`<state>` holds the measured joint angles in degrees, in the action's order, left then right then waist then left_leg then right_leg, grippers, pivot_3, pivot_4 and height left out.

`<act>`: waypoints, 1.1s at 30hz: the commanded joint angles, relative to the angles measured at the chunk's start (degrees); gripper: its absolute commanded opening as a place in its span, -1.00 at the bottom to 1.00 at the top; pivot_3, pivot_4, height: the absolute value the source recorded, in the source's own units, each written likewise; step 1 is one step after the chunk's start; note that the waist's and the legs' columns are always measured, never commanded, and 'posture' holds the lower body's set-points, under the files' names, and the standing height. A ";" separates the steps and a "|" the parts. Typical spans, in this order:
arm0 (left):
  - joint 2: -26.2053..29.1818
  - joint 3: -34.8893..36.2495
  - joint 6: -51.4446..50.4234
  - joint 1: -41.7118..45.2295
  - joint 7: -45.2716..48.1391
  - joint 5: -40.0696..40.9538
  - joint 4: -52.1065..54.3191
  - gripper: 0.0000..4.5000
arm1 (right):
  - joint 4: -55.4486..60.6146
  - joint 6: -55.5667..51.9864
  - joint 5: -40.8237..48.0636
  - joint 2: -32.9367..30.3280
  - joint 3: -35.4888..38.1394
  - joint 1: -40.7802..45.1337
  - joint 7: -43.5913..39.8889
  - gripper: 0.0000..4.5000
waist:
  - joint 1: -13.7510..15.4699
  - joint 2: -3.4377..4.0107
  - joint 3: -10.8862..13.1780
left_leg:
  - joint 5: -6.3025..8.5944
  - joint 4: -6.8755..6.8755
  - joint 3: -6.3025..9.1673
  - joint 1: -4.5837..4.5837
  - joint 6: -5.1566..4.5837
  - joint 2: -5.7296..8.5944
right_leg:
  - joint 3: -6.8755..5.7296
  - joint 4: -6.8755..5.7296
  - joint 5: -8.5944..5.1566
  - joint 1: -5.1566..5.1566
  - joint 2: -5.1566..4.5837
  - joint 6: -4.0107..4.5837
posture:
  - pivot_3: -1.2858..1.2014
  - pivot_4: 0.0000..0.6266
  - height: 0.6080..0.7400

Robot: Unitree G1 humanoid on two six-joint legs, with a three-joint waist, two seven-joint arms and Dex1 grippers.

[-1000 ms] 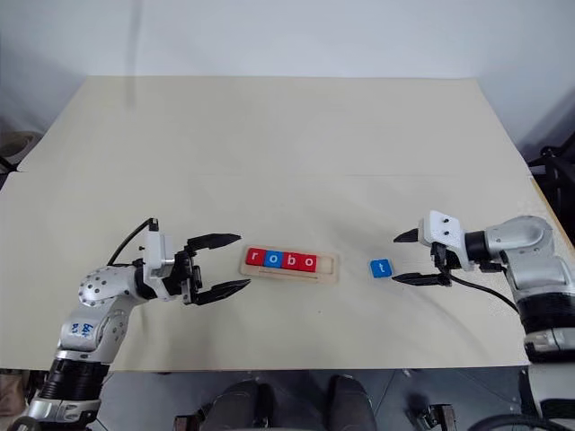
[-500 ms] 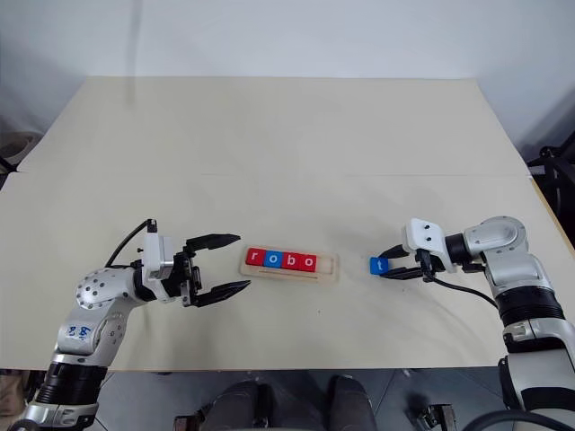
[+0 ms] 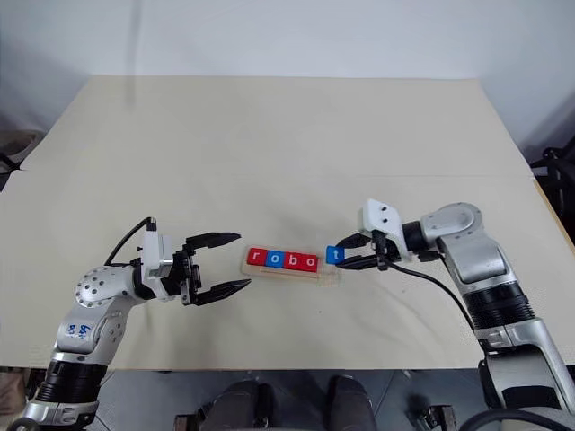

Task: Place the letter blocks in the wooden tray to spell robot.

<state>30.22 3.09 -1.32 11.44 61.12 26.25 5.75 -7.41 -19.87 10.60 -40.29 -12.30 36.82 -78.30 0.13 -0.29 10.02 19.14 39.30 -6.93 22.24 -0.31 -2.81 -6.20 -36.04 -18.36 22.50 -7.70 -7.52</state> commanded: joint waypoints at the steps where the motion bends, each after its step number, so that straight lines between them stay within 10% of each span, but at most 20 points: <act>1: 0.10 0.37 0.42 0.18 -0.09 0.39 0.72 1.00 | 1.15 -0.28 -1.13 0.62 -0.91 0.68 1.80 -0.35 | -0.22 0.00 0.00 | 0.00 0.00 0.00 0.00 0.00 -0.01 | 0.00 -0.01 0.00 0.01 0.02 0.00 | 0.03 -0.52 1.00; 13: 0.33 0.81 0.29 -0.71 -0.86 0.52 1.76 1.00 | 0.65 -0.63 -1.74 2.12 -3.08 0.25 3.83 -0.35 | -0.21 0.00 0.00 | 0.00 -0.01 -0.04 0.00 0.00 -0.02 | 0.00 -0.01 0.00 0.02 0.04 0.00 | 0.03 -0.52 1.00; 21: 0.43 0.93 0.52 -0.38 -0.78 0.46 1.27 1.00 | 1.44 -0.64 -0.73 0.37 -1.94 0.52 2.55 1.00 | -0.29 0.00 0.00 | 0.00 -0.01 -0.04 0.00 0.00 -0.02 | 0.00 -0.01 0.00 0.03 0.04 0.00 | 0.03 -0.52 1.00; 27: 0.04 0.55 0.67 0.54 -0.77 0.28 0.65 1.00 | 3.93 -3.23 2.61 1.40 -0.18 1.09 2.75 1.00 | -0.31 0.00 0.00 | 0.00 -0.01 -0.04 0.00 0.00 -0.03 | 0.00 -0.01 0.00 0.03 0.04 0.00 | 0.03 -0.52 1.00; 33: 0.05 0.51 0.61 0.76 -0.58 0.29 0.35 1.00 | 6.30 -7.20 3.90 2.73 -0.90 2.11 4.08 0.27 | -0.32 0.00 0.00 | 0.00 -0.01 -0.03 0.00 0.00 -0.03 | 0.00 -0.02 0.00 0.03 0.04 0.00 | 0.03 -0.52 1.00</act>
<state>30.15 3.16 -1.30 11.87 60.56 26.25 5.77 -2.75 -26.67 13.61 -37.78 -14.04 38.07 -74.49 -0.19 -0.29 10.02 19.14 39.29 -6.96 22.24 -0.31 -2.84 -6.20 -36.05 -18.36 22.54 -7.66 -7.51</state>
